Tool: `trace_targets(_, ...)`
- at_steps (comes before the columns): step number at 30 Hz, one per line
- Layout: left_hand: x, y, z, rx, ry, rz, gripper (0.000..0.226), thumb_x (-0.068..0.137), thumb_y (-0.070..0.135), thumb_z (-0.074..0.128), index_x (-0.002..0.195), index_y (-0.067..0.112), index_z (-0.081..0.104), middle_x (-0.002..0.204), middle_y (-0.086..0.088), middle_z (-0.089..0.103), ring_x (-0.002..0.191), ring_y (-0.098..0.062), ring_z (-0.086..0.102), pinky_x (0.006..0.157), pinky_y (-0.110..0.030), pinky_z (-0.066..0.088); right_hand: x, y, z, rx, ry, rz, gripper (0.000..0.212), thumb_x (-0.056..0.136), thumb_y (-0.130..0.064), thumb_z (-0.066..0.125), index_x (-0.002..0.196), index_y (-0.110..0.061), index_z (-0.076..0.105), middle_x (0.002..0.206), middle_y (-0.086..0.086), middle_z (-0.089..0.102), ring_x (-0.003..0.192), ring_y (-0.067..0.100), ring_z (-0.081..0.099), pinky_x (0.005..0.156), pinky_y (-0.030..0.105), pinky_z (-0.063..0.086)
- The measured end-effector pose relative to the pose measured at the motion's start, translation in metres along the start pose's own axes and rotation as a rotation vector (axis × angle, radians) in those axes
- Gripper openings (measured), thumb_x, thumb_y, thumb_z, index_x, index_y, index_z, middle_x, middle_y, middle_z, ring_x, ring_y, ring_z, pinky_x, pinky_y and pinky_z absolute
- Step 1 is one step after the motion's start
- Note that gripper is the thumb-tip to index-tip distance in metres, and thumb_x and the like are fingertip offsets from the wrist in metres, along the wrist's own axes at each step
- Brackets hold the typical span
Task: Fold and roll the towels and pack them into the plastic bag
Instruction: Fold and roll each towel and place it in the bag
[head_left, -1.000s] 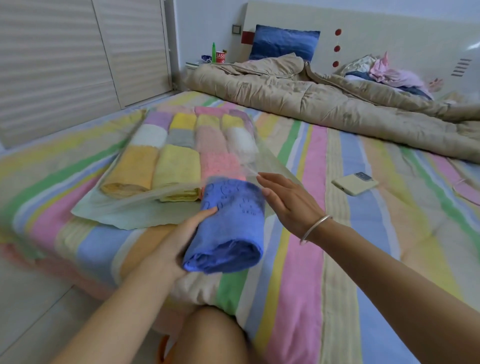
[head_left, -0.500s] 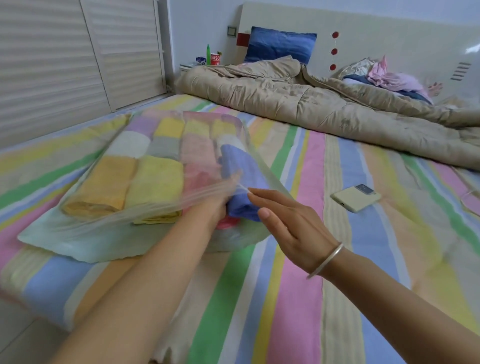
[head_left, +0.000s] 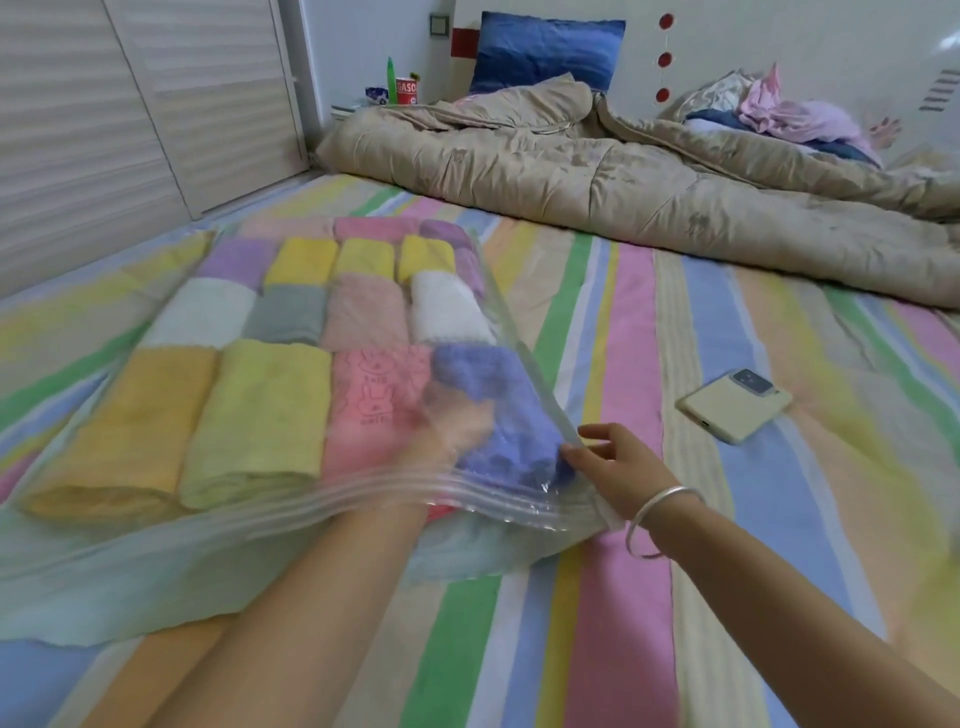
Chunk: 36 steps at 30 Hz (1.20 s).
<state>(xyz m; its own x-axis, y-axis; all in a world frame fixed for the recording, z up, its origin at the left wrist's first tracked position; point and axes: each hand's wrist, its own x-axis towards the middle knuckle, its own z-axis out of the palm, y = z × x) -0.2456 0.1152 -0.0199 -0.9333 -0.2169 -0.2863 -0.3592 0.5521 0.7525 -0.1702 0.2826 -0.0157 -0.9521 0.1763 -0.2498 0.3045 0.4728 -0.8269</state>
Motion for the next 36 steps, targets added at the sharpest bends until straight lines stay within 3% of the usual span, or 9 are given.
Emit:
trace_targets(3, -0.013, -0.009, 0.01, 0.249, 0.216, 0.227, 0.088, 0.084, 0.027, 0.07, 0.151, 0.002, 0.017, 0.149, -0.028, 0.032, 0.132, -0.04, 0.041, 0.106, -0.047, 0.036, 0.003, 0.003, 0.011, 0.028, -0.016, 0.042, 0.045, 0.088, -0.03, 0.066, 0.127, -0.015, 0.05, 0.101, 0.008, 0.066, 0.084, 0.022, 0.062, 0.075, 0.03, 0.048)
trace_targets(6, -0.018, -0.006, 0.009, 0.698, 0.387, 0.374, 0.081, 0.054, 0.038, 0.089, 0.123, 0.005, 0.064, 0.127, -0.025, 0.06, 0.106, -0.038, 0.065, 0.084, -0.045, 0.054, 0.002, 0.006, 0.018, 0.16, -0.025, 0.061, 0.04, 0.088, -0.026, 0.066, 0.123, -0.011, 0.054, 0.099, 0.014, 0.068, 0.076, 0.021, 0.063, 0.067, 0.029, 0.05)
trace_targets(9, -0.03, -0.014, 0.014, 0.935, 0.186, 0.613, 0.075, 0.089, 0.059, 0.037, 0.148, 0.014, 0.037, 0.156, -0.019, 0.025, 0.145, -0.036, 0.024, 0.118, -0.052, 0.006, 0.001, 0.01, 0.019, 0.225, 0.018, 0.039, 0.031, 0.088, -0.026, 0.066, 0.114, -0.013, 0.056, 0.096, 0.012, 0.068, 0.074, 0.019, 0.064, 0.063, 0.026, 0.049)
trace_targets(11, -0.031, -0.027, 0.02, 0.912, 0.042, 0.713, 0.067, 0.094, 0.057, 0.013, 0.155, 0.029, 0.008, 0.163, -0.005, 0.003, 0.15, -0.026, -0.001, 0.119, -0.051, -0.008, 0.001, 0.017, 0.019, 0.208, 0.058, 0.034, 0.025, 0.087, -0.031, 0.065, 0.104, -0.013, 0.06, 0.093, 0.008, 0.068, 0.079, 0.021, 0.064, 0.071, 0.031, 0.05)
trace_targets(15, -0.019, -0.037, 0.033, 0.838, 0.13, 0.742, 0.083, 0.083, 0.076, -0.007, 0.152, 0.037, 0.016, 0.161, -0.012, 0.015, 0.148, -0.038, 0.01, 0.117, -0.058, 0.01, -0.002, 0.033, 0.023, 0.189, 0.105, 0.001, 0.025, 0.087, -0.036, 0.064, 0.081, -0.012, 0.065, 0.075, 0.004, 0.067, 0.069, 0.021, 0.06, 0.073, 0.039, 0.05)
trace_targets(24, 0.027, -0.038, 0.036, 0.92, 0.067, 0.665, 0.101, 0.069, 0.087, -0.02, 0.153, 0.033, -0.005, 0.162, -0.014, 0.006, 0.148, -0.037, 0.0, 0.117, -0.054, 0.005, 0.002, 0.045, 0.024, 0.102, 0.125, -0.037, 0.023, 0.09, -0.032, 0.061, 0.076, -0.015, 0.063, 0.066, -0.001, 0.061, 0.06, 0.016, 0.052, 0.062, 0.028, 0.04)
trace_targets(29, -0.03, -0.054, 0.03, 0.969, 0.22, 0.55, 0.074, 0.098, 0.057, 0.015, 0.154, 0.012, -0.003, 0.162, -0.008, 0.0, 0.15, -0.022, 0.005, 0.121, -0.044, 0.002, -0.002, 0.05, 0.023, 0.034, 0.174, -0.034, 0.042, 0.091, -0.035, 0.059, 0.066, -0.002, 0.056, 0.054, 0.005, 0.046, 0.053, 0.02, 0.042, 0.056, 0.03, 0.035)
trace_targets(32, -0.044, -0.078, 0.021, 0.953, 0.349, 0.618, 0.061, 0.095, 0.038, 0.029, 0.149, 0.008, 0.033, 0.156, -0.007, 0.029, 0.138, -0.018, 0.041, 0.114, -0.041, 0.016, -0.006, 0.049, 0.023, 0.004, 0.165, -0.025, 0.043, 0.092, -0.034, 0.057, 0.058, -0.012, 0.044, 0.046, 0.002, 0.039, 0.039, 0.018, 0.04, 0.049, 0.027, 0.034)
trace_targets(36, -0.036, -0.078, 0.01, 1.046, 0.131, 0.51, 0.065, 0.101, 0.048, 0.027, 0.155, 0.02, 0.004, 0.163, 0.003, 0.005, 0.145, -0.014, 0.02, 0.115, -0.039, 0.017, -0.017, 0.043, 0.026, 0.071, 0.145, 0.019, 0.038, 0.092, -0.036, 0.056, 0.063, -0.013, 0.047, 0.051, 0.004, 0.038, 0.048, 0.022, 0.039, 0.05, 0.028, 0.033)
